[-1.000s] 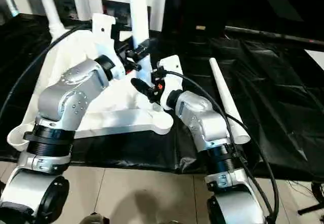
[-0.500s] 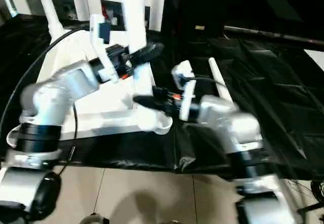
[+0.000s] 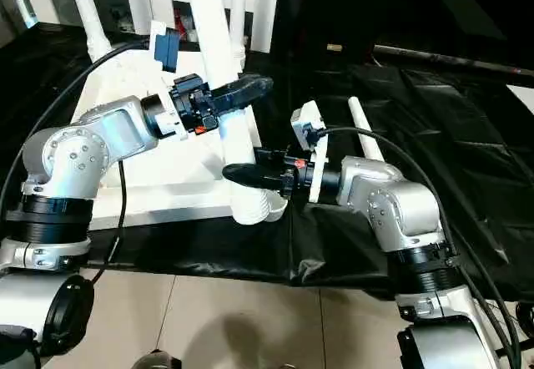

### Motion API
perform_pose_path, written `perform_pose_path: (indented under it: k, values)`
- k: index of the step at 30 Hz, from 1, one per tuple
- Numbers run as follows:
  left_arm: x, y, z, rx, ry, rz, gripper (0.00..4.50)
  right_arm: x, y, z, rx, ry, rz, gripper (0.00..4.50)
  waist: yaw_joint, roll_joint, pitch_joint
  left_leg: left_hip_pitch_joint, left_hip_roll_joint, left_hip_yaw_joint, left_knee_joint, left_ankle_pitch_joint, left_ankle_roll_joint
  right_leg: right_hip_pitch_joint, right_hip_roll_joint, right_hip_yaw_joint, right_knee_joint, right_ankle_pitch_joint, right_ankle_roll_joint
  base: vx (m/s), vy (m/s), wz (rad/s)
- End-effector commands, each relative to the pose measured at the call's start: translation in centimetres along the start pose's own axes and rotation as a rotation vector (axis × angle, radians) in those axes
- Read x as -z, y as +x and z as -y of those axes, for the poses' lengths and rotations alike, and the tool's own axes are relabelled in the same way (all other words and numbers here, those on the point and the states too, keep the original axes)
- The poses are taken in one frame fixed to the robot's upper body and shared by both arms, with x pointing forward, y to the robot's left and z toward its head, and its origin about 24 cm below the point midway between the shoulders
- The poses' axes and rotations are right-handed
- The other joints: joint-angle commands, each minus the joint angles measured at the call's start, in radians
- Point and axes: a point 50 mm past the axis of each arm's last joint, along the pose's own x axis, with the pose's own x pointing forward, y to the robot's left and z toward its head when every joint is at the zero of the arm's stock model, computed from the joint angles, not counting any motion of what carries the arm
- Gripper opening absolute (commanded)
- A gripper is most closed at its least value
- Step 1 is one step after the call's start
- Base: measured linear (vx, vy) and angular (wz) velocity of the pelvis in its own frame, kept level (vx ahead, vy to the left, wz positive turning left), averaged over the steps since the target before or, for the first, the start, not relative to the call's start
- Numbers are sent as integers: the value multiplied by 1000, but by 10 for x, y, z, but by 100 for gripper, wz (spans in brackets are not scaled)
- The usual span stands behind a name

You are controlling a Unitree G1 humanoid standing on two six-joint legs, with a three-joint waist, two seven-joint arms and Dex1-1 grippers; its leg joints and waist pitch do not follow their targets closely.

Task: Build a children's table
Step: Pick table leg

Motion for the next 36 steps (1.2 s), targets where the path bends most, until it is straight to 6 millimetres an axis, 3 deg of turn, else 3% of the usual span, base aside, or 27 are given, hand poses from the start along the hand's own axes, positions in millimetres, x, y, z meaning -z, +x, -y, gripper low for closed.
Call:
perform_pose_path:
  k: [1,3,4,5,7,14,15,17,18,20,36]
  values:
    - [-6,-2,-6,-81,74,-2,189,-5,4,-3,24,-64,6,257,1,16,-83,21,22,-5,-59,-114,-16,63,-71,46,-64,-49,-208,0,0,0]
    - [-6,1,-5,-85,120,-22,186,-2,5,0,70,-49,3,260,1,15,-83,23,23,-6,-61,-117,-22,61,-73,47,-65,-67,-202,0,0,0]
    - [-6,1,-4,-85,127,-25,186,-2,5,0,76,-52,-2,260,1,9,-83,23,23,-6,-61,-118,-22,62,-72,46,-66,-71,-200,0,0,0]
    - [-7,3,-2,-78,139,-32,182,-1,5,0,89,-61,-16,278,2,12,-83,23,23,-7,-62,-113,-24,62,-72,46,-64,-72,-195,0,0,0]
    - [-7,6,2,-54,152,-44,180,0,6,-1,87,-65,-26,301,3,7,-83,22,23,-5,-60,-106,-22,61,-72,48,-63,-68,-191,0,0,0]
    - [-1,9,8,18,190,-113,179,1,10,-4,18,-54,-82,301,7,10,-81,21,23,-5,-61,-104,-19,61,-73,48,-63,-68,-190,0,0,0]
    - [-1,10,8,23,189,-114,179,2,11,-4,13,-50,-90,301,6,4,-81,21,23,-4,-61,-106,-19,61,-73,48,-64,-72,-188,0,0,0]
    - [-1,11,9,28,190,-113,179,2,12,-4,11,-47,-105,301,7,6,-81,20,22,-4,-60,-103,-19,62,-75,49,-63,-76,-189,0,0,0]
    - [0,11,10,34,191,-117,179,3,12,-3,13,-45,-111,301,7,-1,-81,20,22,-3,-60,-102,-18,61,-74,48,-64,-81,-187,0,0,0]
    - [-1,11,11,43,190,-115,179,4,12,-1,20,-43,-121,301,8,4,-81,20,23,-4,-60,-104,-19,61,-76,48,-64,-98,-183,0,0,0]
    - [2,12,26,169,165,-127,179,5,12,3,30,-44,-131,301,6,5,-81,20,23,-3,-60,-103,-17,60,-74,48,-63,-86,-189,0,0,0]
